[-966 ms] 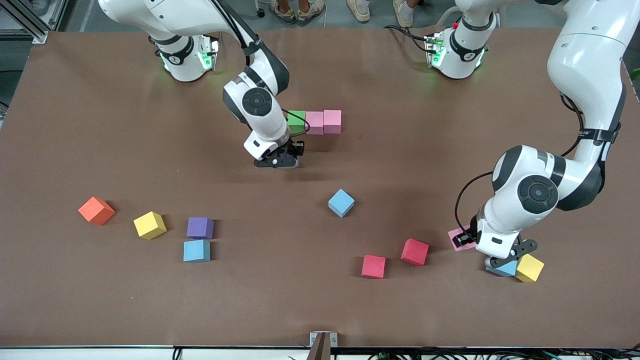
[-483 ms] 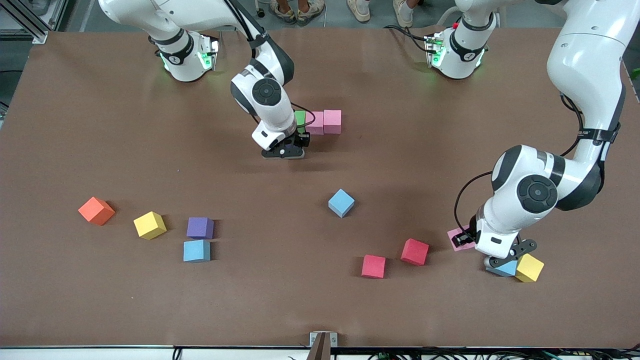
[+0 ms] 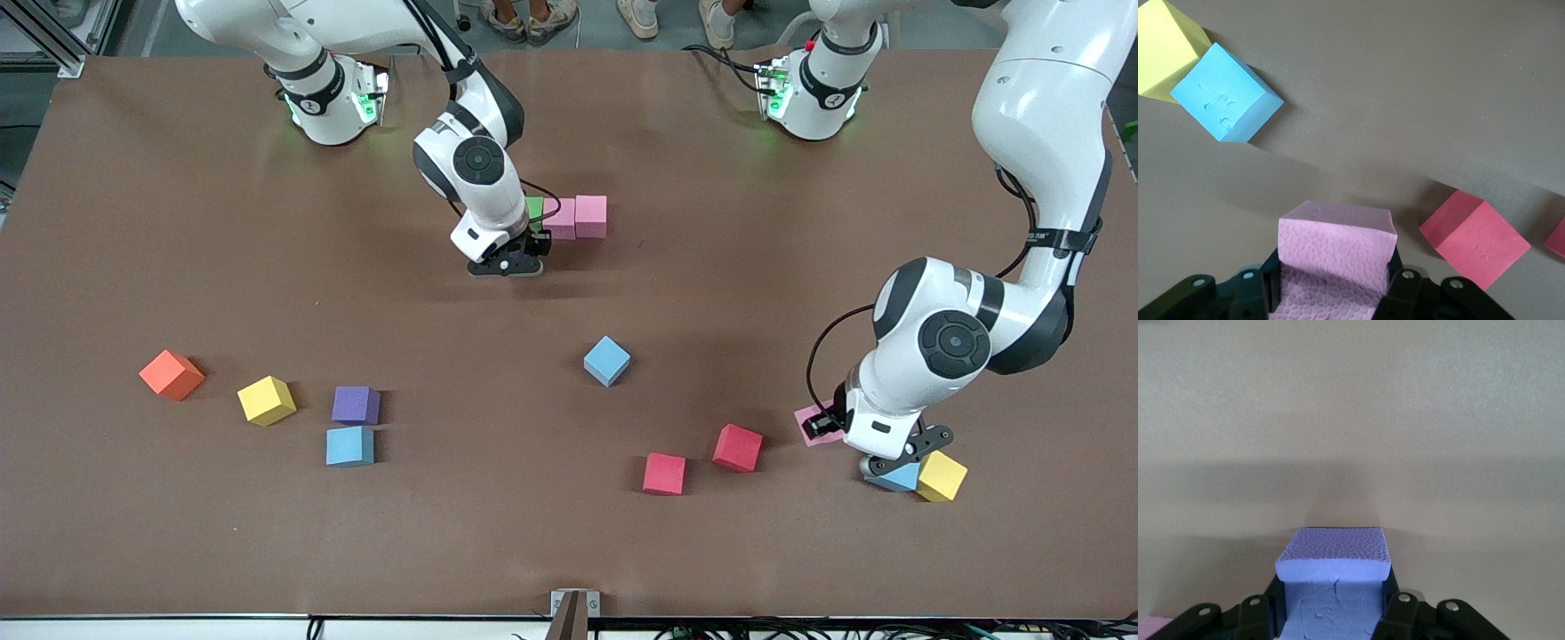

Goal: Arrange 11 blocks into digit 3

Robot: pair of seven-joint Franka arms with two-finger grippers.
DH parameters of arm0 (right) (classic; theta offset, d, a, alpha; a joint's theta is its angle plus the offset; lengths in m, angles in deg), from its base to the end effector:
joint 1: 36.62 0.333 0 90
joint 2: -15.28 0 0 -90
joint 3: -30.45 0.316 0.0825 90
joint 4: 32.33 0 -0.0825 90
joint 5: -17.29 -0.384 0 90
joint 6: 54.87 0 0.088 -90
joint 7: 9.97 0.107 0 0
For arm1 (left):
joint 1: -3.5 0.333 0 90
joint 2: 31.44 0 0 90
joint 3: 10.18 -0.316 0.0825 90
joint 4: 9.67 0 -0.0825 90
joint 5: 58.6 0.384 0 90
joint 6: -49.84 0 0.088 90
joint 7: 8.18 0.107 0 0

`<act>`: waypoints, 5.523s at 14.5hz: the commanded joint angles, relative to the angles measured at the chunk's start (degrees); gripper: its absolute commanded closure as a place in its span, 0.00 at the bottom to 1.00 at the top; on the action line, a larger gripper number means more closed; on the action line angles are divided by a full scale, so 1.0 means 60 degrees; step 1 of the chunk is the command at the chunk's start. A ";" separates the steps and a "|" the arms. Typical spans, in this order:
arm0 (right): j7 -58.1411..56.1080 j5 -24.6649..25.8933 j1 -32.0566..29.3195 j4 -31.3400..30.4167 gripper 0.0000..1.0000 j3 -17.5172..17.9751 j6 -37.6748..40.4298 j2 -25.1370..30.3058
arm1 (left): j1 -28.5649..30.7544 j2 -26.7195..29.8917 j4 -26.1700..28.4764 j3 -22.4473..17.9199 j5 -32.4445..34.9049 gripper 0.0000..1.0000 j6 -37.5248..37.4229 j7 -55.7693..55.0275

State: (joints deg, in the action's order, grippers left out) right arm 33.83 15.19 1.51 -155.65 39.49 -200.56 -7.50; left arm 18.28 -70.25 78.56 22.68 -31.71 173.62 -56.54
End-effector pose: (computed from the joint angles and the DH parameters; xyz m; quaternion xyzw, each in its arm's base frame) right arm 0.3868 0.4171 0.2148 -0.9991 -0.0082 0.0302 0.0274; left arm 0.6939 -0.1365 0.3075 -0.9802 -0.1934 -0.0419 0.0036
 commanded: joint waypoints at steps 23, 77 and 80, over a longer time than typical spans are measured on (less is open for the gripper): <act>0.0537 -0.0310 0.0837 -0.1112 0.69 -0.0086 -0.0914 0.0355 | 0.0114 0.0623 0.0015 0.0456 -0.0541 0.88 -0.0928 -0.0318; 0.0353 -0.0062 -0.3405 0.2944 0.00 -0.0393 0.1781 0.0313 | 0.0305 0.0668 0.0001 0.0441 -0.0571 0.88 -0.0943 0.0107; -0.3054 0.0173 -0.4696 0.3749 0.00 -0.0393 0.2613 -0.0345 | 0.0305 0.0653 0.0001 0.0427 -0.0571 0.88 -0.0943 0.0107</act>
State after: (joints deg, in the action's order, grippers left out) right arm 25.18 15.24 -22.89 -137.66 35.93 -188.17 -5.81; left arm 19.67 -67.44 78.19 25.01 -34.03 168.95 -57.15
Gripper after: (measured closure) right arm 0.000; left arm 0.877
